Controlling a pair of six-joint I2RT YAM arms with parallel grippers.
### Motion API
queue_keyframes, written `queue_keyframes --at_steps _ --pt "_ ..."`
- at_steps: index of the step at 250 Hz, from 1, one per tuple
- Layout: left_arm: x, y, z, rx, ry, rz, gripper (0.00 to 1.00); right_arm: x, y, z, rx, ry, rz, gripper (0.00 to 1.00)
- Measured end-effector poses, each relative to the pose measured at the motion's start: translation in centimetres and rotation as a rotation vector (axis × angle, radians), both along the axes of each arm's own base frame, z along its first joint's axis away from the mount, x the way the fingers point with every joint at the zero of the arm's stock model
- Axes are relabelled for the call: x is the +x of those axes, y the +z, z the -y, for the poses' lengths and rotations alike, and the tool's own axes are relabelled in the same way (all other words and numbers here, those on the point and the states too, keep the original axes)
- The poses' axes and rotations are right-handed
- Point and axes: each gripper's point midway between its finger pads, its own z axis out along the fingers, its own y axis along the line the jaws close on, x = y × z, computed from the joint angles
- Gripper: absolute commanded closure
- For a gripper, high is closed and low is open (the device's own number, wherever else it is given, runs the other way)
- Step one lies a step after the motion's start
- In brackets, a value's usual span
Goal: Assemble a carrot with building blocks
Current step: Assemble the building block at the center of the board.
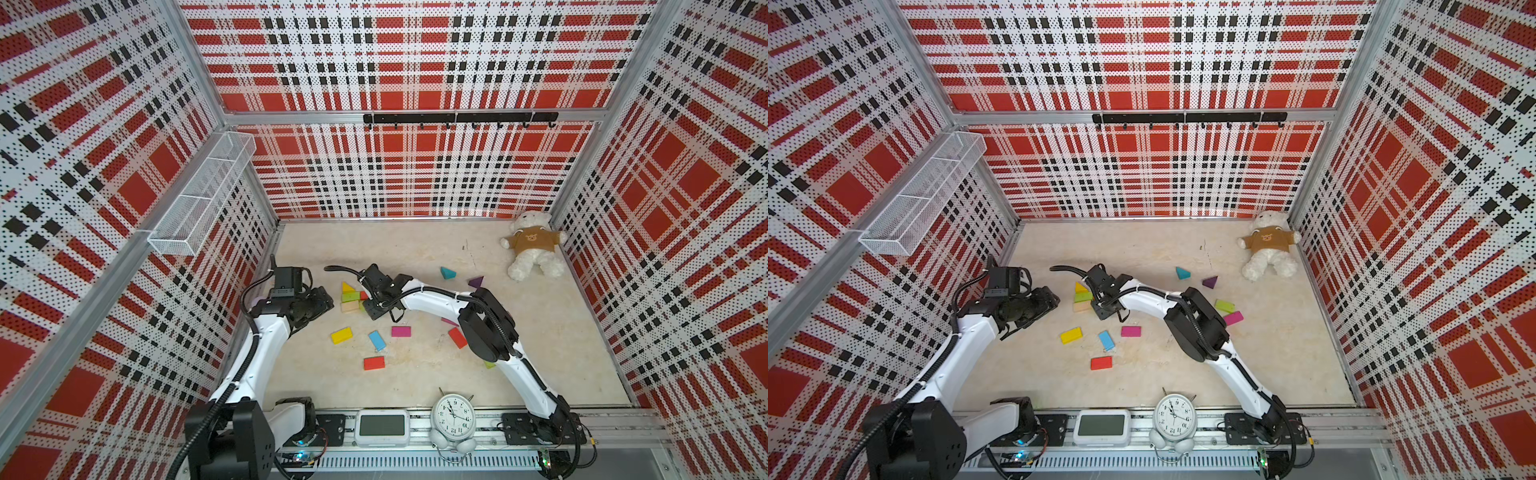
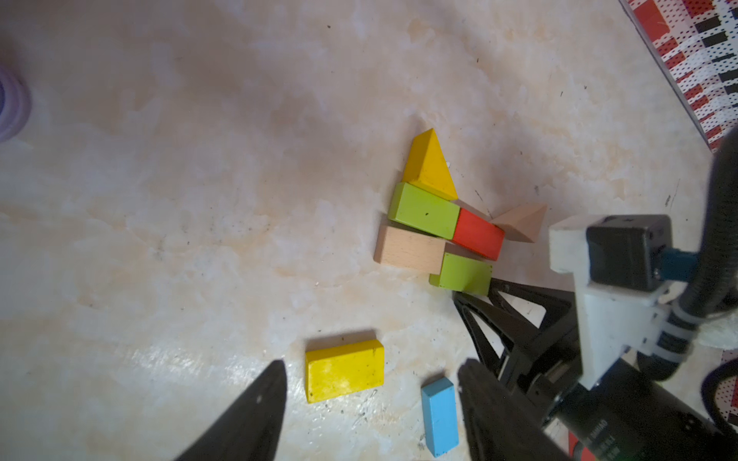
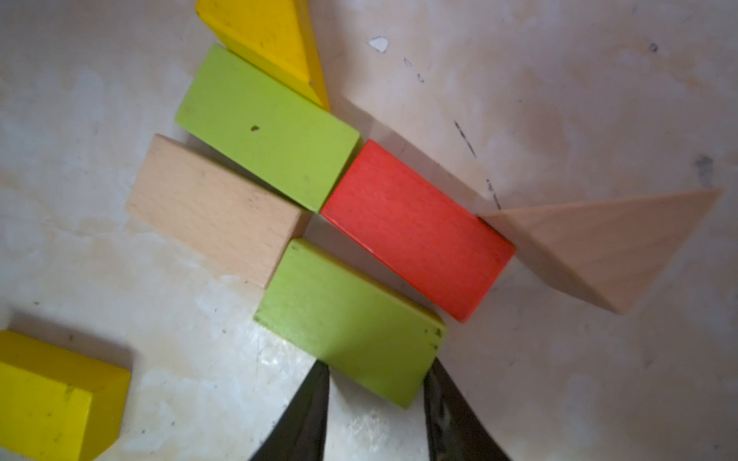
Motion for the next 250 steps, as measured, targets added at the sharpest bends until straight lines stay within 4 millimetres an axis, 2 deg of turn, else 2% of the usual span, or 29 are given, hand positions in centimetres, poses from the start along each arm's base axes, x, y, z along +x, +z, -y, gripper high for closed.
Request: queue_keyframes --at_steps 54,106,115,136,149,175,223,250 --pt "-0.2 -1.1 1.0 0.001 -0.023 -0.022 0.52 0.1 0.1 -0.1 0.008 -0.010 -0.001 0.57" --pt "-0.6 -3.0 1.8 0.003 -0.038 -0.064 0.55 0.2 -0.1 -0.2 0.025 -0.022 0.005 0.52" --pt "-0.6 -3.1 1.9 0.006 -0.043 -0.068 0.53 0.1 -0.2 0.0 0.023 -0.022 0.003 0.51" --pt "-0.5 -3.3 2.4 0.010 -0.053 -0.074 0.39 -0.3 0.0 0.5 0.021 -0.023 0.001 0.48" --pt "-0.6 -3.5 2.7 0.018 -0.061 -0.078 0.28 -0.5 0.7 0.8 0.026 -0.024 0.005 0.46" --pt "-1.1 -3.8 3.5 0.037 -0.080 -0.096 0.18 -1.0 2.7 1.5 0.051 -0.026 0.020 0.43" --pt "-3.0 -4.7 5.4 0.099 -0.135 -0.163 0.13 -1.8 7.2 2.8 0.146 -0.043 0.056 0.41" --pt "-4.3 -5.7 5.6 0.128 -0.133 -0.203 0.13 -2.1 8.6 3.6 0.189 -0.053 0.063 0.40"
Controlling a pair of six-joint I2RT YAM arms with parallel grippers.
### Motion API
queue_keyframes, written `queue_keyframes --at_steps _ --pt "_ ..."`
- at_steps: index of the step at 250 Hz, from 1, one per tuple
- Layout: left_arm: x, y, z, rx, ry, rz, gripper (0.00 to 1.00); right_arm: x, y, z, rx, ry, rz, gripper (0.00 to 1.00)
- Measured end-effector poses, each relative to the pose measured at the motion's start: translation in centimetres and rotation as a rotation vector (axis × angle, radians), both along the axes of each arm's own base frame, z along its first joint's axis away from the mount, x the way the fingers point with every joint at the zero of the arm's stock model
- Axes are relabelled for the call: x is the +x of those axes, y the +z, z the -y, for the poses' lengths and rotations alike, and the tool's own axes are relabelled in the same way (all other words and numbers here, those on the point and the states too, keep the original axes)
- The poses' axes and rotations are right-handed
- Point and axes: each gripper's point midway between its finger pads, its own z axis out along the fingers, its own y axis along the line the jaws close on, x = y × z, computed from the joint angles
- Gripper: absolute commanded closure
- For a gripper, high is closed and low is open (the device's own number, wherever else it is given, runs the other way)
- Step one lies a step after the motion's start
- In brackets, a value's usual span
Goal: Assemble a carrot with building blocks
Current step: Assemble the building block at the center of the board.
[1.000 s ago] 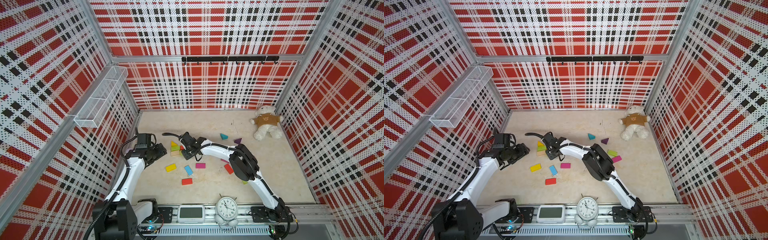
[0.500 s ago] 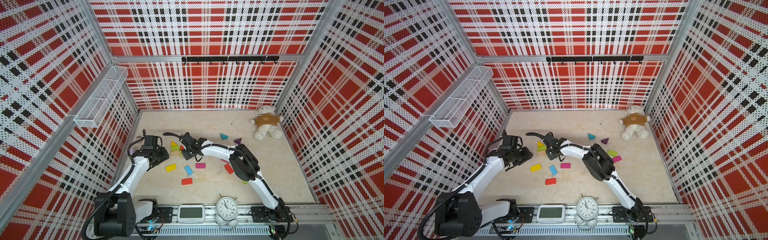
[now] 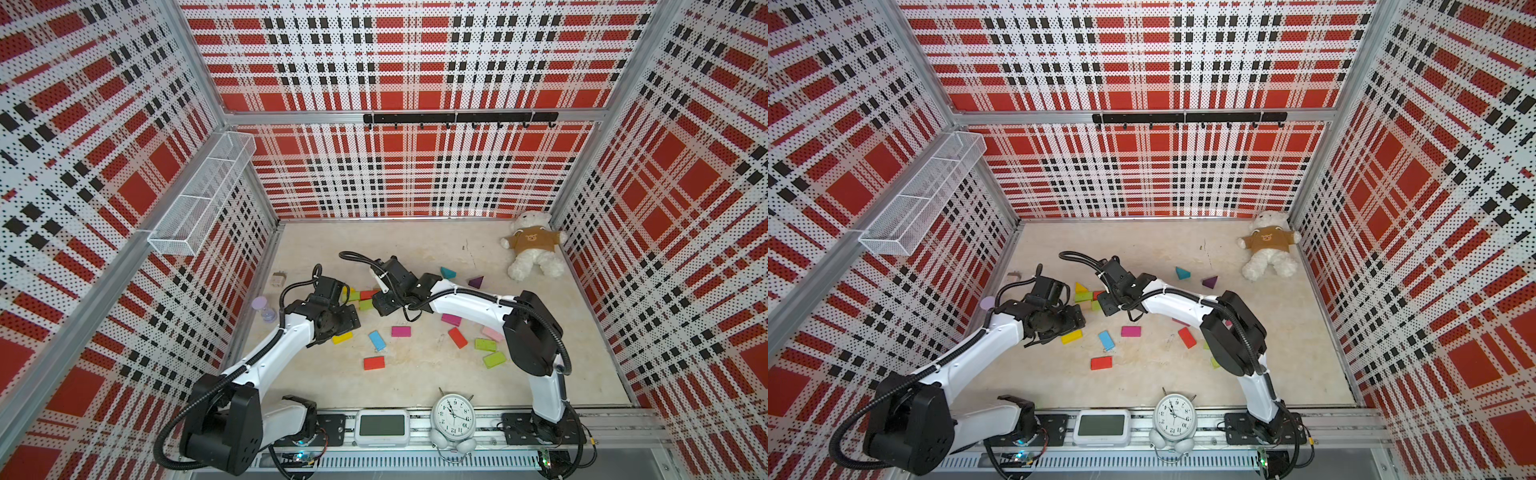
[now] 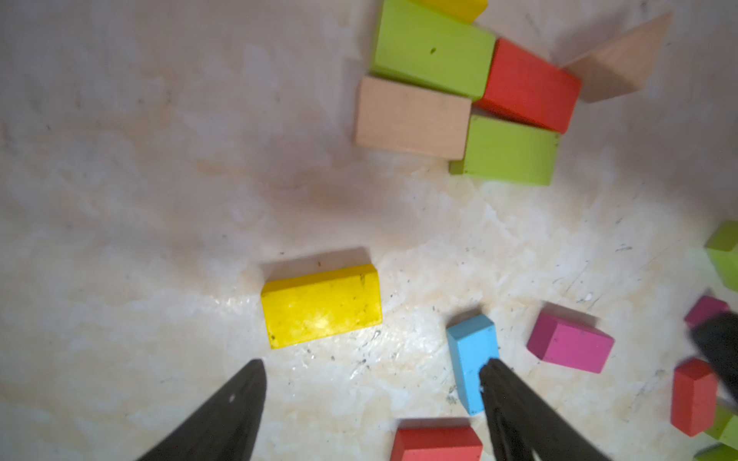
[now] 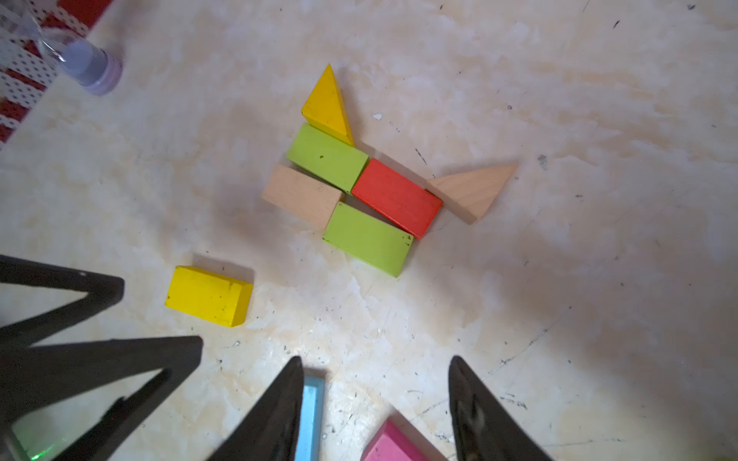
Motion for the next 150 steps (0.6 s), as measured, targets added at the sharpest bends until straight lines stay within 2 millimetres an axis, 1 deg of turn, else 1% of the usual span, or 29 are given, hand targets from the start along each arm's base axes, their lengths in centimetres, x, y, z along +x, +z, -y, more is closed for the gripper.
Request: queue_keyframes --at_steps 22,50,86,119,150 --pt "-1.2 -1.1 -0.6 0.034 0.023 -0.041 0.12 -0.1 0.0 0.8 0.018 -0.010 -0.009 0.40" --pt "-1.8 -2.1 -1.2 0.066 0.051 -0.073 0.12 -0.1 -0.7 1.7 0.018 -0.021 -0.026 0.40" --pt "-1.7 -3.0 -1.4 0.086 0.066 -0.098 0.12 0.0 -1.6 2.4 0.014 -0.033 -0.047 0.40" --pt "-1.3 -3.9 -1.3 0.090 0.066 -0.113 0.14 0.2 -1.6 2.5 0.028 -0.044 -0.057 0.40" --pt "-0.9 -4.7 -1.2 0.093 0.062 -0.120 0.17 0.3 -1.6 2.4 0.041 -0.047 -0.068 0.40"
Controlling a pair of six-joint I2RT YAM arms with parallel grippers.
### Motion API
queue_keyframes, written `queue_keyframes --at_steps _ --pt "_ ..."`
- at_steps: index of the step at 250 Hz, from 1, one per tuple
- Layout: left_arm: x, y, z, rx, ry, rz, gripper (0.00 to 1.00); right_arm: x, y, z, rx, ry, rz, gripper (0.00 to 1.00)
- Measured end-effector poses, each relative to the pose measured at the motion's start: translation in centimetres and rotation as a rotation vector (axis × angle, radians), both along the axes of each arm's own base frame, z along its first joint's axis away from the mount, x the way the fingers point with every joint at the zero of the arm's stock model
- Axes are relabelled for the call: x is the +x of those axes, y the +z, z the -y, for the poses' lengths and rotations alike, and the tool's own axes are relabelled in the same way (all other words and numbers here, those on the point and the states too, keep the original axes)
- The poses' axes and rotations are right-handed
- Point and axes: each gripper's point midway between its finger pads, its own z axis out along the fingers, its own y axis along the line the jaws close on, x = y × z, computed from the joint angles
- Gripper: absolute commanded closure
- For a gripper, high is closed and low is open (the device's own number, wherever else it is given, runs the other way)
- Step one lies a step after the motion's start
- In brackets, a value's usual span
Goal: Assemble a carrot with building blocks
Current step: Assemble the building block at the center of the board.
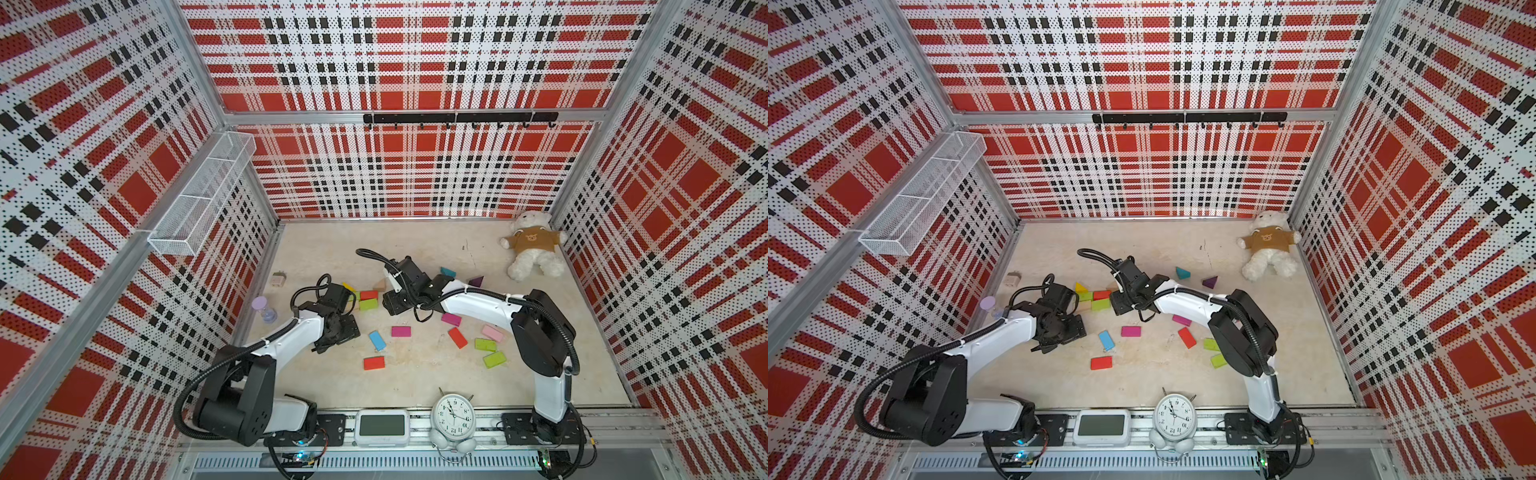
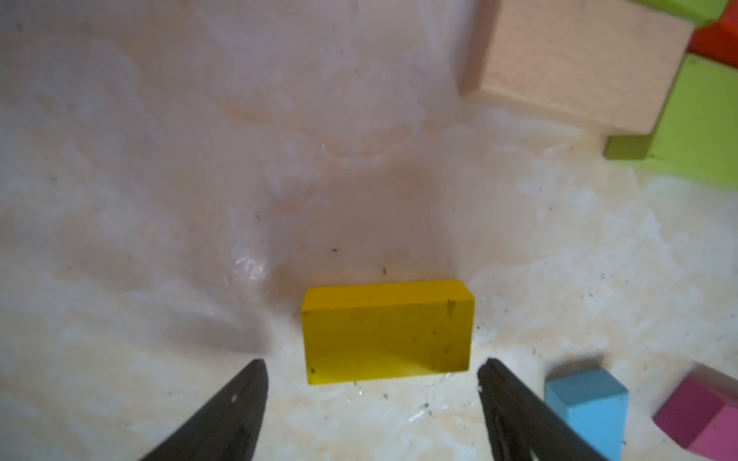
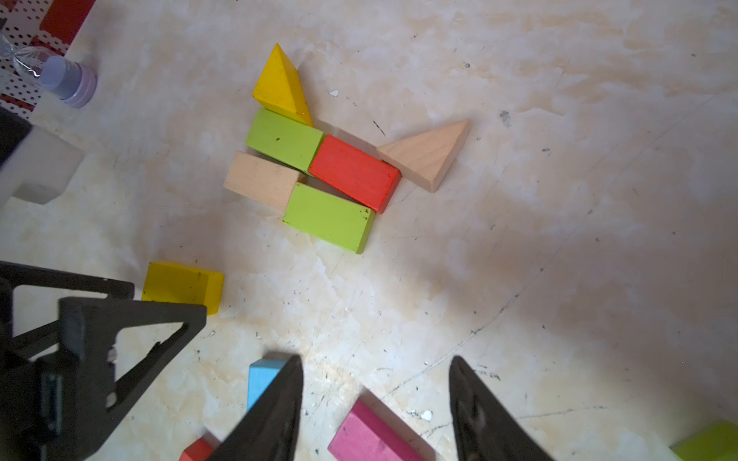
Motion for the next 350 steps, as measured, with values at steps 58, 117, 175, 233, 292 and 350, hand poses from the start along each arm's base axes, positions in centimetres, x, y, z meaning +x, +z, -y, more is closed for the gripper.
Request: queue_keyframes --at_steps 58,117,175,233,292,350 --pt "0.2 -0.9 0.5 0.020 -0.046 -0.018 0.32 0.1 0.1 0.0 0.017 -0.006 -0.016 0.40" --pt "1.3 -0.9 0.8 0.039 -0.084 -0.016 0.41 0.4 0.2 -0.2 0.027 -0.013 -0.021 0.40" --pt "3.6 -0.9 1.6 0.052 -0.154 -0.004 0.39 0.6 0.0 -0.2 0.031 -0.020 -0.031 0.40" --pt "5.2 -0.8 2.4 0.065 -0.207 0.003 0.38 0.9 -0.1 -0.4 0.041 -0.028 -0.040 0.41" --pt "5.6 -0.8 2.6 0.071 -0.221 -0.010 0.37 1.0 -0.3 -0.8 0.050 -0.022 -0.054 0.41" --pt "6.3 -0.8 2.9 0.075 -0.229 -0.025 0.35 1.0 -0.3 -0.8 0.054 -0.021 -0.057 0.41"
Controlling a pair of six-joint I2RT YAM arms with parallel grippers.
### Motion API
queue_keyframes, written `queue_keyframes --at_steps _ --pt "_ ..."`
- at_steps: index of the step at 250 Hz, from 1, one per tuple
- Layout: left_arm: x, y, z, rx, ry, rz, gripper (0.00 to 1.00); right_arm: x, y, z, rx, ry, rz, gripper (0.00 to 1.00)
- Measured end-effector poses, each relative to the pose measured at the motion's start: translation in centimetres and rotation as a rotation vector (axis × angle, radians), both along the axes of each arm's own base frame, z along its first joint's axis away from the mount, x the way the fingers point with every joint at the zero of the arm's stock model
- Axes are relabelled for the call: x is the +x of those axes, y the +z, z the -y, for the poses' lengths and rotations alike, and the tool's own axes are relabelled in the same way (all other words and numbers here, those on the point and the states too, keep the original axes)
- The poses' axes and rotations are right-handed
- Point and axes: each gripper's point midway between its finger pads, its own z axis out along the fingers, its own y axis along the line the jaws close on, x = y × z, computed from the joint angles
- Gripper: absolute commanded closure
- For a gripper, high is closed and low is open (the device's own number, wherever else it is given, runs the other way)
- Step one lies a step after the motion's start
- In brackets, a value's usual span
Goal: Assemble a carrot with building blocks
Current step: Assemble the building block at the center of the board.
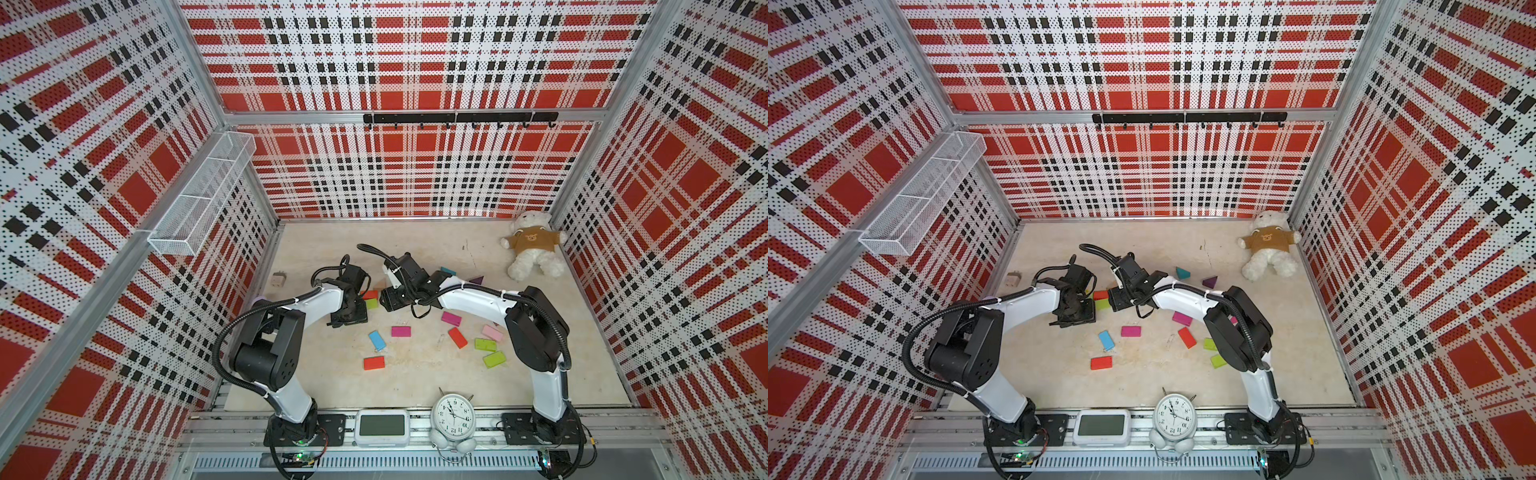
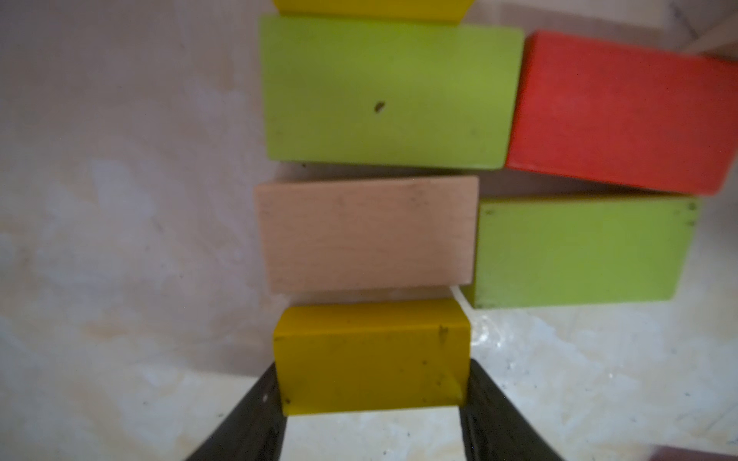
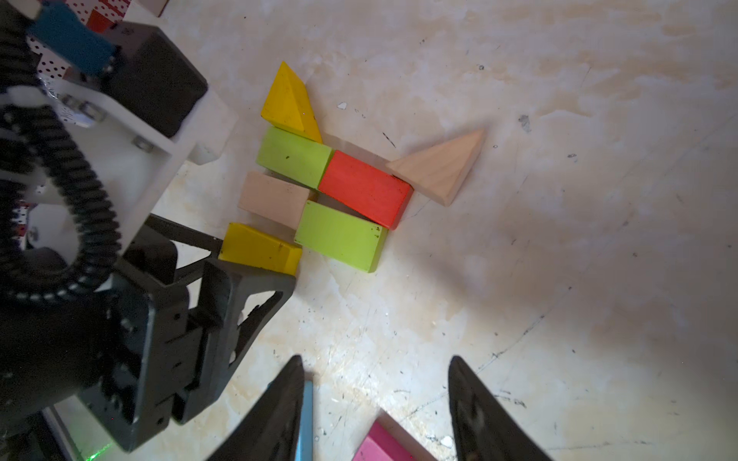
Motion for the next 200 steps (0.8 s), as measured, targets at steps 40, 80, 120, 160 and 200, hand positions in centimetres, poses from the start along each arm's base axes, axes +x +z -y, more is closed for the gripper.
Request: queue_keyframes --at_steps 40,80,120,160,200 --pt "0.02 0.00 0.00 0.004 -0.005 -0.009 0.34 0.05 0.00 0.05 0.002 0.000 -0.002 0.41" --pt "0.04 -0.06 -0.18 0.000 0.000 -0.012 0.33 0.01 0.03 0.00 0.005 0.002 -0.005 0.41" --pt "0.11 -0.17 -0.24 0.001 -0.001 -0.015 0.32 0.07 0.03 0.06 0.007 0.002 -0.008 0.41" --pt "0.27 -0.13 -0.29 0.002 0.000 -0.017 0.29 0.08 0.04 0.06 0.010 0.000 -0.011 0.41" --pt "0.39 -0.15 -0.29 0.003 -0.001 -0.019 0.26 0.02 0.04 0.02 0.013 0.002 -0.014 0.41"
